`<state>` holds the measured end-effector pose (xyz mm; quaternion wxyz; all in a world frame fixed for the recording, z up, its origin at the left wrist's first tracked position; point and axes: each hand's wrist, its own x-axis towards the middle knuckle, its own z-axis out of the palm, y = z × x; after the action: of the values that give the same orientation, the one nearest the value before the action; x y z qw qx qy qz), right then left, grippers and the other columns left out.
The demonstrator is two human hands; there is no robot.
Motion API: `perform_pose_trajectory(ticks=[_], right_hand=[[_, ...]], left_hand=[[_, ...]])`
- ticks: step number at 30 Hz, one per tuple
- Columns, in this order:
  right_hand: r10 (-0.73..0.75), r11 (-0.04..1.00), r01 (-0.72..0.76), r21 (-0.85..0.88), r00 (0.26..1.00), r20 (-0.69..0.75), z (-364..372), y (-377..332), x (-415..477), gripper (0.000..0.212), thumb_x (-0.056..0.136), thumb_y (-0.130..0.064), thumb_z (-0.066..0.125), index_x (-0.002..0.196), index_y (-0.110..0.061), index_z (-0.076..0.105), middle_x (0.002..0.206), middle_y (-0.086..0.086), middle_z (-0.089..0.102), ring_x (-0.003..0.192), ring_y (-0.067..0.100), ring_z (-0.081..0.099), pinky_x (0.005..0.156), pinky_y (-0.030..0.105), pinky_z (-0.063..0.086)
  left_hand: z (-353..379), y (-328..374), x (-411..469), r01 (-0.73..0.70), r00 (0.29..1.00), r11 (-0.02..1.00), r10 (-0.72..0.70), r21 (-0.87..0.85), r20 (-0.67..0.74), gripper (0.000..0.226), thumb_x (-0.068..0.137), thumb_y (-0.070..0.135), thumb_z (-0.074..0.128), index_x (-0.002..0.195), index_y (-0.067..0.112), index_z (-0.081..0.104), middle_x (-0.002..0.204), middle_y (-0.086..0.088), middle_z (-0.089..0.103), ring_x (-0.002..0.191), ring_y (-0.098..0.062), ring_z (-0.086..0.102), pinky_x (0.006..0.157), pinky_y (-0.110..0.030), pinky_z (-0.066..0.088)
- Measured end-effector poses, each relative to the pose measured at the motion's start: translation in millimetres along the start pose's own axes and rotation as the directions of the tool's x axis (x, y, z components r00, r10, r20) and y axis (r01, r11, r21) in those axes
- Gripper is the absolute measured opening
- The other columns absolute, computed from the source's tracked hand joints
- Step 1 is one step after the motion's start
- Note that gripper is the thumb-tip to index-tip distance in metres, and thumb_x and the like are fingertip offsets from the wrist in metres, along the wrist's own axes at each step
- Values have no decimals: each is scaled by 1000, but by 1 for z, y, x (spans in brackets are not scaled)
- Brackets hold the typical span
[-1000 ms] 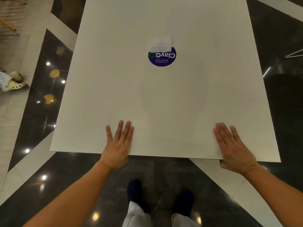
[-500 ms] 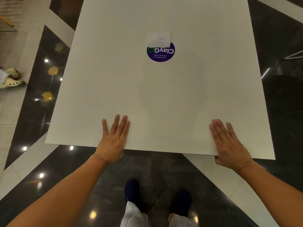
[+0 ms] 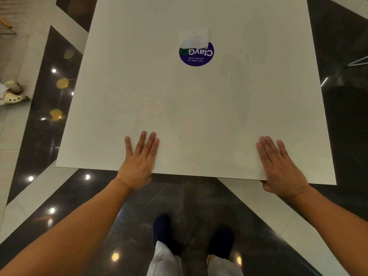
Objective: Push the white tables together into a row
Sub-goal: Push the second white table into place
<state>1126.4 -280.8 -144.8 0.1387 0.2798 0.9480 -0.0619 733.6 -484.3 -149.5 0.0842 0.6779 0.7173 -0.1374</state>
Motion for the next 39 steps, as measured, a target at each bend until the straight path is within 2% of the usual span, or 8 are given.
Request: perform_pose_trajectory(ticks=[6,10,15,20,25,31,39], right_hand=[[-12,1000,12,6,1000,-3,-3,3,4,128,54,-26,90,150,11,13,159,31,12,149,45,8,121,56,3],[-18,1000,18,5,1000,-5,-3,7,7,127,57,-27,88,151,11,11,160,30,9,150,44,6,121,59,7],[-20,1000,19,-13,1000,-14,-4,14,11,127,54,-22,88,150,11,13,160,31,10,150,44,6,121,56,4],[-26,1000,26,-7,1000,-16,-7,18,13,126,53,-20,88,150,11,13,159,32,13,148,46,11,117,64,18],[-36,999,36,-14,999,-4,-8,21,15,129,51,-20,90,149,12,14,158,34,14,147,48,14,114,67,22],[-43,999,43,11,999,4,-11,24,15,132,54,-26,91,151,9,8,159,31,10,148,46,10,116,65,20],[-48,999,48,18,999,21,-13,33,18,131,59,-32,89,152,9,7,161,29,5,150,42,3,119,62,13]], left_hand=[[-6,-1,4,19,999,999,-17,-32,43,136,68,22,79,148,11,-30,161,-16,-18,149,-41,-16,110,-69,-16],[-9,1,7,31,998,999,-29,-32,59,133,71,21,75,146,11,-35,160,-14,-24,148,-40,-21,109,-66,-21],[-11,1,12,39,996,998,-36,-44,78,134,72,24,76,145,11,-36,158,-13,-29,147,-40,-23,110,-68,-17],[-12,2,17,42,994,998,-37,-46,101,136,72,28,77,144,10,-37,158,-14,-30,146,-40,-26,110,-70,-16],[-11,4,18,49,996,998,-45,-48,82,132,73,21,73,144,10,-38,157,-13,-32,146,-39,-27,108,-68,-20],[-10,6,21,53,995,997,-49,-51,92,132,73,22,75,146,9,-35,158,-14,-31,146,-39,-27,110,-71,-13],[-10,10,26,71,991,997,-66,-36,116,136,73,28,76,143,9,-39,153,-12,-41,144,-38,-31,109,-71,-15]])
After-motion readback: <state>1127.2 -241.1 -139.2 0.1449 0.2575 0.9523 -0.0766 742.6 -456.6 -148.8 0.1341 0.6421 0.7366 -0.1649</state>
